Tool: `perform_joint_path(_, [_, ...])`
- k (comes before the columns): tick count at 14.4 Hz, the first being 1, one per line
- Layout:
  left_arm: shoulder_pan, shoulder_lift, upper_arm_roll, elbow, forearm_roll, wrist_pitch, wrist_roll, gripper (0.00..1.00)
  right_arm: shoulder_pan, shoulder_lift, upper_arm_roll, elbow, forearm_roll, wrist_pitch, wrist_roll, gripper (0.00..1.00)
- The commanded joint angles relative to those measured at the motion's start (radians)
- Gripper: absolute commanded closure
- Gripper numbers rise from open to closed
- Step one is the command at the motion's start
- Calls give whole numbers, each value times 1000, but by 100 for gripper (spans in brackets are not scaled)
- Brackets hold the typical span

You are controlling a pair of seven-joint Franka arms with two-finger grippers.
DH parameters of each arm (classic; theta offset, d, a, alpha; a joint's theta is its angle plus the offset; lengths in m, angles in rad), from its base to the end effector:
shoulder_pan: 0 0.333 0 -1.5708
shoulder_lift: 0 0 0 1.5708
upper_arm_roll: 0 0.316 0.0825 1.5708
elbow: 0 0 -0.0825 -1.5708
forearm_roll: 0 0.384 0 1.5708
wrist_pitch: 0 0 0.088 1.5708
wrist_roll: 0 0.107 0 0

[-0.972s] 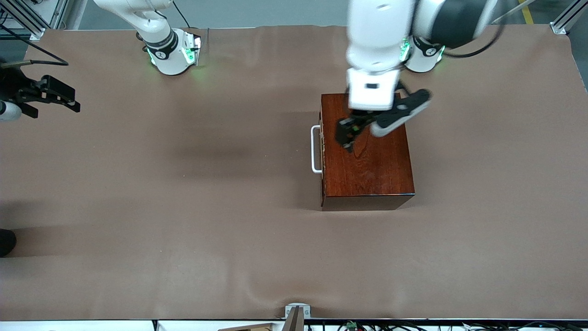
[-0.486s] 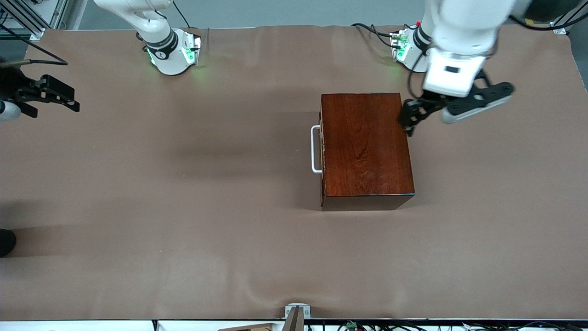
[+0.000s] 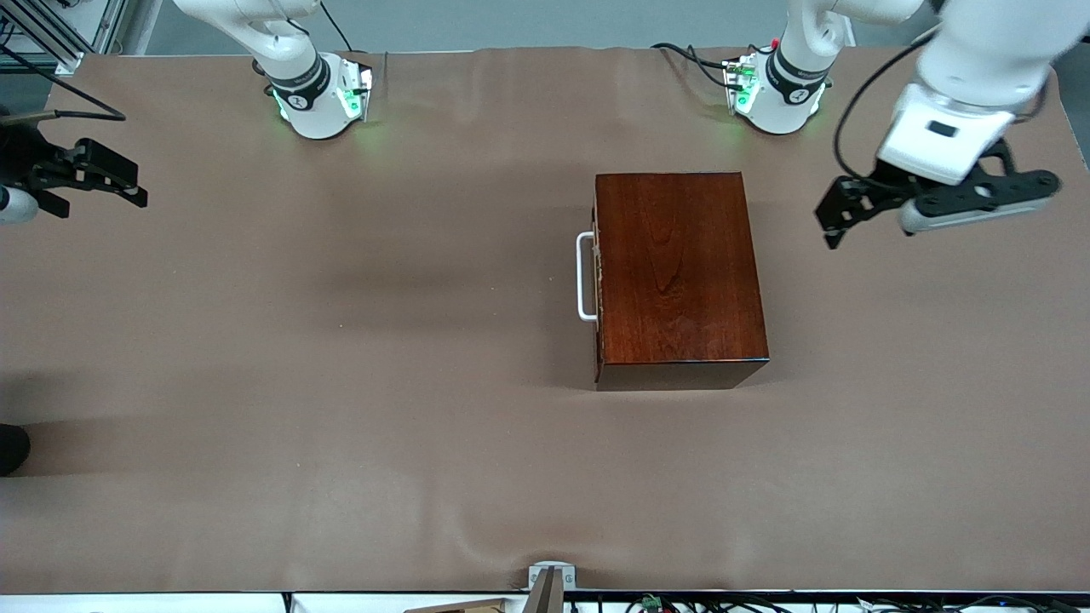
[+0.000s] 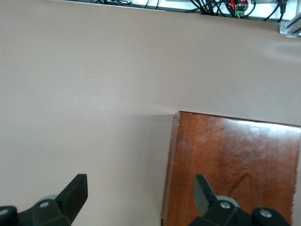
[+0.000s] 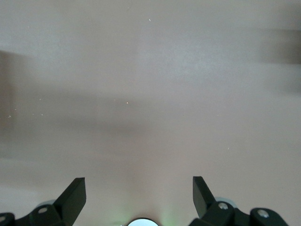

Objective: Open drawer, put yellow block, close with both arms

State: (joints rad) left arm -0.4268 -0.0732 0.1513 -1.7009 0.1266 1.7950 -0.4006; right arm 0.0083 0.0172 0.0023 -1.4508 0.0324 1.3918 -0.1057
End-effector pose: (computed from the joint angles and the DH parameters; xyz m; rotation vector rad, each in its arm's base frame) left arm 0.5350 -0.1370 0.6239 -3.0697 -0.1655 -0.3006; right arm 0.5410 0.0096 0.6557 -3.0981 -0.1874 0.1158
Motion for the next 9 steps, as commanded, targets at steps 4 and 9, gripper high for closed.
perform_joint_path(4, [82,-27,-10,27,-42,-81,103,0,-27,-20,15,-13,-9,-1,1,0])
perform_joint_path(9, [141,-43,-10,35,-44,-170,290,0,-49,-19,13,-13,-9,-1,0,0])
